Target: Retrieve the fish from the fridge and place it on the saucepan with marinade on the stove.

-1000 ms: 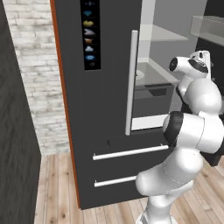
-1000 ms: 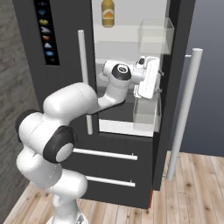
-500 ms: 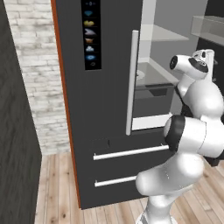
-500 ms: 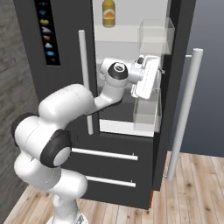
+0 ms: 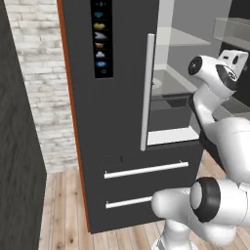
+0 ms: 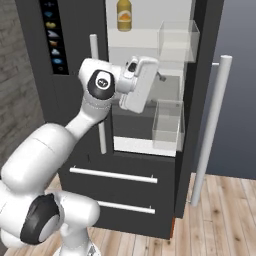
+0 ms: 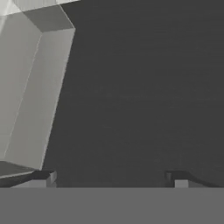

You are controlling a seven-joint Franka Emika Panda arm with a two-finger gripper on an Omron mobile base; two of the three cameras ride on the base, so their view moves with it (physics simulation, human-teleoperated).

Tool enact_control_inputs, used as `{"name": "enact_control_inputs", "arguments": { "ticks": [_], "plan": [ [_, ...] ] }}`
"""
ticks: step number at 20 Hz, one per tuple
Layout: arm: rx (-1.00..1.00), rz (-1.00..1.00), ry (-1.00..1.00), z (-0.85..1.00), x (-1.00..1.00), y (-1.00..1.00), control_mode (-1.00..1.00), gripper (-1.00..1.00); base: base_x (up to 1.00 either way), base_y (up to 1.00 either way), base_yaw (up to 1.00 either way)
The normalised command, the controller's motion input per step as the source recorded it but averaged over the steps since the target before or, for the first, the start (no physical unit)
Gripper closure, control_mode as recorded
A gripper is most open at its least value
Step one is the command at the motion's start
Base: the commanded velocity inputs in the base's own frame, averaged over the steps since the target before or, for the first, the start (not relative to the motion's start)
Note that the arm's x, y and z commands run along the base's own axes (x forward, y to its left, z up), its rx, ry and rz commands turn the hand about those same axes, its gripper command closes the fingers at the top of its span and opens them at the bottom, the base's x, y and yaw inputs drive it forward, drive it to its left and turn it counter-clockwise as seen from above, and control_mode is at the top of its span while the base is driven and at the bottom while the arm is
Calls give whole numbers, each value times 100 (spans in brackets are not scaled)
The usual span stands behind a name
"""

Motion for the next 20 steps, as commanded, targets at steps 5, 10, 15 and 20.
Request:
{"name": "enact_control_inputs", "arguments": {
  "ticks": [5, 10, 15, 20],
  "plan": [
    [15, 0, -33, -2, -43, 100, -100, -100, 0, 0, 0],
    [28, 0, -45, -20, -25, 100, -100, -100, 0, 0, 0],
    [38, 0, -43, -1, -19, 97, -100, -100, 0, 0, 0],
    [38, 4, -19, 0, -14, 78, -100, -100, 0, 0, 0]
  ]
}}
